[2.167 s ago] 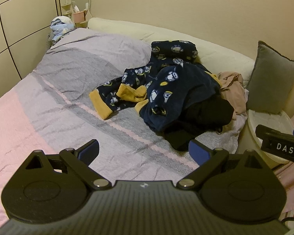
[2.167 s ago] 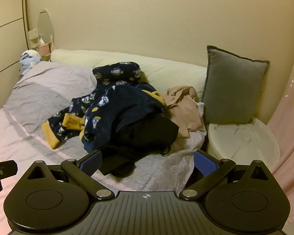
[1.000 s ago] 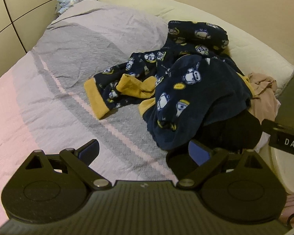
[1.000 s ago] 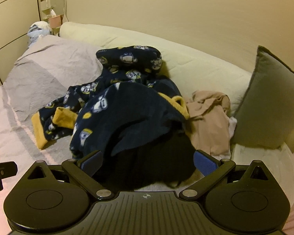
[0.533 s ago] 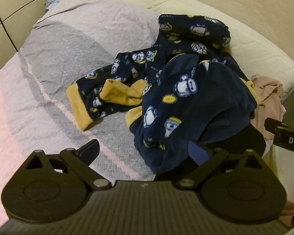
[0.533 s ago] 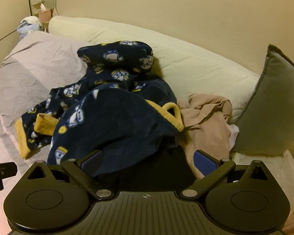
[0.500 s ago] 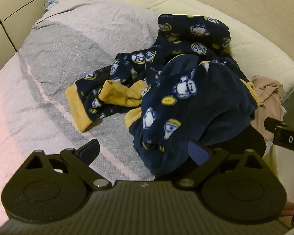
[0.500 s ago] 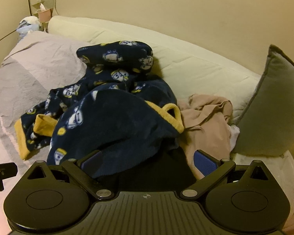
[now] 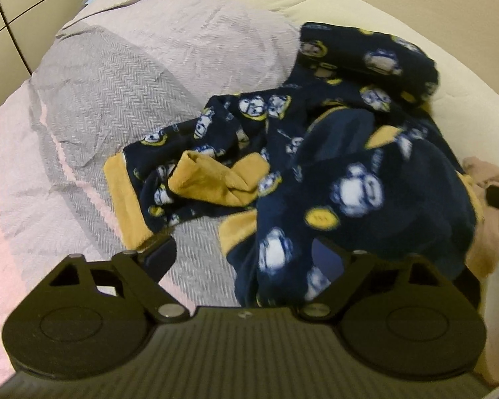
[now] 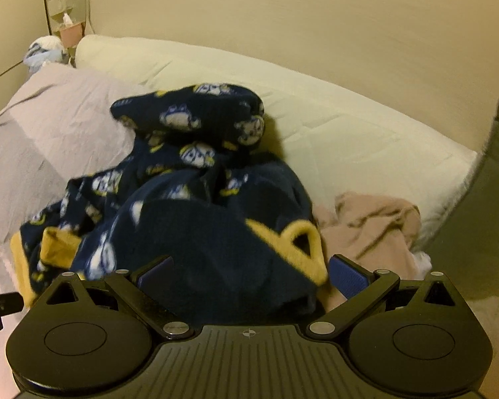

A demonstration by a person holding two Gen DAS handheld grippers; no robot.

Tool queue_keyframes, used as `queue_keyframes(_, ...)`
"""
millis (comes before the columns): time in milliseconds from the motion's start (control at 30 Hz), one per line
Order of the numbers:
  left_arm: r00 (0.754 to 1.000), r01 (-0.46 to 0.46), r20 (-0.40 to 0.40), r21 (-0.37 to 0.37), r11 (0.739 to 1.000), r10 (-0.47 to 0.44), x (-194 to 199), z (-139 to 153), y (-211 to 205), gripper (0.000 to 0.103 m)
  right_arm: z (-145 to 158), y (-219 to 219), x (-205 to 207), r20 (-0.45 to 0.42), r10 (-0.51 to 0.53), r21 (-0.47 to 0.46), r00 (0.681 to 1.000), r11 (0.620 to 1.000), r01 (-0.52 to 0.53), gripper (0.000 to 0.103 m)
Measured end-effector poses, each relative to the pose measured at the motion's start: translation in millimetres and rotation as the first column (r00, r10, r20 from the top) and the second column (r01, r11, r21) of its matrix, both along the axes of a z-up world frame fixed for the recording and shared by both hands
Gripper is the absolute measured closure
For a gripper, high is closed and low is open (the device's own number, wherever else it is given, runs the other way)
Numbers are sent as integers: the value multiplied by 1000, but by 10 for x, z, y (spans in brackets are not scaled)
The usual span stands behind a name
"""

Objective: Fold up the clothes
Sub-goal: 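Reach both grippers into the navy pajama pants on the pile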

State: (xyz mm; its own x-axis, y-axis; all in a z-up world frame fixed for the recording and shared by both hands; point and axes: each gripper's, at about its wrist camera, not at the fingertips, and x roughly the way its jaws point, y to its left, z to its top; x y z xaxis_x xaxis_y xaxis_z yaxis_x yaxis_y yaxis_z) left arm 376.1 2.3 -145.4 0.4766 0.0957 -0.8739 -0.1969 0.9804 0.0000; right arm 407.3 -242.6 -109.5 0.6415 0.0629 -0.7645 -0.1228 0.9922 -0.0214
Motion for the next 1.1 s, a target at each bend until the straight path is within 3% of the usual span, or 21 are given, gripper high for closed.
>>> queue_keyframes(500,999,-52,14,51,997,52,979,-827,424,20,-419,209,1184,40,82,-32,996,996,-80,9)
queue_keyframes(900,988,-155,15,83,984,155,1432,-1718,907,21,-727,169,1378,-13,48,-32,999,998,-49,8)
queue_keyframes(933,986,-168,7,64,984,168,1466,-1786,956,30,-734,151,1371,-18,40,-30,999,999,-41,9)
queue_keyframes(967,983,-182,-3,39,983,182,1484,-1852,1006,80,-739,136,1363,-23,33,-29,999,999,-33,9)
queue_keyframes(1000,978,-210,-12,22,978,210,1479,-1905,1060,93,-734,132,1355,-28,27,-29,999,999,-28,9)
queue_keyframes(1100,940,-330,68,-76,941,335,1183,-1769,1249,94,-677,145,1312,-29,22,-42,999,999,-24,9)
